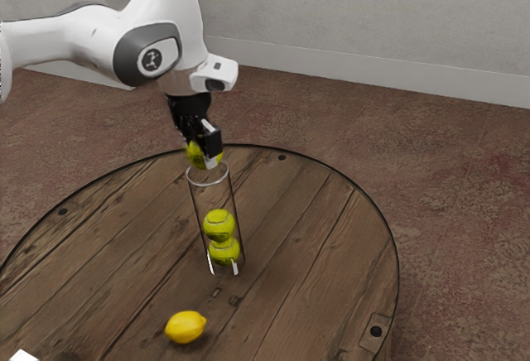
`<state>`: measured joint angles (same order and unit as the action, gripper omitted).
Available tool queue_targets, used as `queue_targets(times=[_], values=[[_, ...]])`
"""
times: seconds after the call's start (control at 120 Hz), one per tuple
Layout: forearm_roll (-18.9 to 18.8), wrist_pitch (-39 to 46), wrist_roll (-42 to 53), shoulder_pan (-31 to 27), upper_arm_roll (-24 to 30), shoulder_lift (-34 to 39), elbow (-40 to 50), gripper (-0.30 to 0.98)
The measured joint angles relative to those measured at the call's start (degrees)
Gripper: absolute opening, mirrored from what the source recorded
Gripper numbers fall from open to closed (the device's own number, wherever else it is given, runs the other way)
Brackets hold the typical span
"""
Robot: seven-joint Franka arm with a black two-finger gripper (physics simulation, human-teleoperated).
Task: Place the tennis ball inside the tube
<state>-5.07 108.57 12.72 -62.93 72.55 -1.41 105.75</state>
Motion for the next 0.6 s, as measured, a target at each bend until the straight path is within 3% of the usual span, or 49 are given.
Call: queue_targets(times=[0.267, 0.383, 0.45, 0.6], values=[[1.8, -0.5, -0.7, 4.4, -1.7, 2.7, -0.1, 0.59], [1.7, -3.0, 0.4, 3.3, -1.1, 2.4, -8.1, 0.63], [0.5, -6.1, 1.0, 2.9, -0.8, 1.6, -13.6, 0.65], [-6.9, -12.4, 2.0, 7.0, -1.2, -3.6, -19.6, 0.67]])
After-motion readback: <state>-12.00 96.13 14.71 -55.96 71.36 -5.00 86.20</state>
